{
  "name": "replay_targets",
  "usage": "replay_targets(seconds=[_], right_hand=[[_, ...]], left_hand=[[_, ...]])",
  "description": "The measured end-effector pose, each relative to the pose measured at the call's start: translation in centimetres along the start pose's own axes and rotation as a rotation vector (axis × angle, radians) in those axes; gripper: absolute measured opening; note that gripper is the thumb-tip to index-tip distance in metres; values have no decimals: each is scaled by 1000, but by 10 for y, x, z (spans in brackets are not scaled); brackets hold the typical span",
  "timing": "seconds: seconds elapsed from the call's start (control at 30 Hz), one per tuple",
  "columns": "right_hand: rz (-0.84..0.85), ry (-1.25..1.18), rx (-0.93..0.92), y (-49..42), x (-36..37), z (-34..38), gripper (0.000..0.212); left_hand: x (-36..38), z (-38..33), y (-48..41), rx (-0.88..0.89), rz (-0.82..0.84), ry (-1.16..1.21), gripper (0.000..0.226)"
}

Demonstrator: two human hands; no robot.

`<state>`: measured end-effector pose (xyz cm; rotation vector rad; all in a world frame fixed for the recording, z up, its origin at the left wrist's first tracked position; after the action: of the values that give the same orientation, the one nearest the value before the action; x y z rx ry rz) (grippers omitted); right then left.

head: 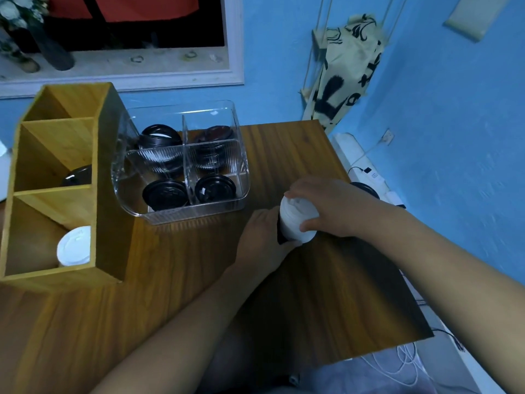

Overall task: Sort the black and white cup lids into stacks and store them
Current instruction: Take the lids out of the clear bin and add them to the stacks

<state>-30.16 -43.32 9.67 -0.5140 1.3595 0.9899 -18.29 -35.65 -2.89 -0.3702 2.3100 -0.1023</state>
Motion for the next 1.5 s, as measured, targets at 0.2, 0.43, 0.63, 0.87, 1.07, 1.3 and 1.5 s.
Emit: replay_targets(seconds=[0.2,0.43,0.63,0.87,1.07,1.3,1.5], right_hand=[[-30,-7,22,-10,-6,-4,63],[-84,-103,74,-5,-2,-11,80],[-96,-73,100,6,-5,-9,86],[-208,52,59,17,6,20,71],[-309,-59,-101,-9,22,76,43],[-427,-95,-86,-89,1,112,24],[-46,-74,187,-168,8,114,37]], left_hand=[[0,0,-12,-9,5,-36,77],[-2,3,-11,-8,10,-59,78],[-3,4,-11,-13,38,-101,82],[-36,14,14,-17,130,-238,76],[-106,19,47,8,88,-368,57],[-204,34,22,-146,-132,-487,15],[-208,62,-15,-237,102,-663,39]])
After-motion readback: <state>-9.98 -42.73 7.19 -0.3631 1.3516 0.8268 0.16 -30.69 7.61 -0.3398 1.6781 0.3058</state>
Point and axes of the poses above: each hand's wrist, its own y-axis away from the middle knuckle, its own x-axis out of the palm, z = x × y, the point moved 4 cm from there along -y, towards the middle knuckle, and after that the axes turned 2 degrees about -x, right-handed, at the moved point
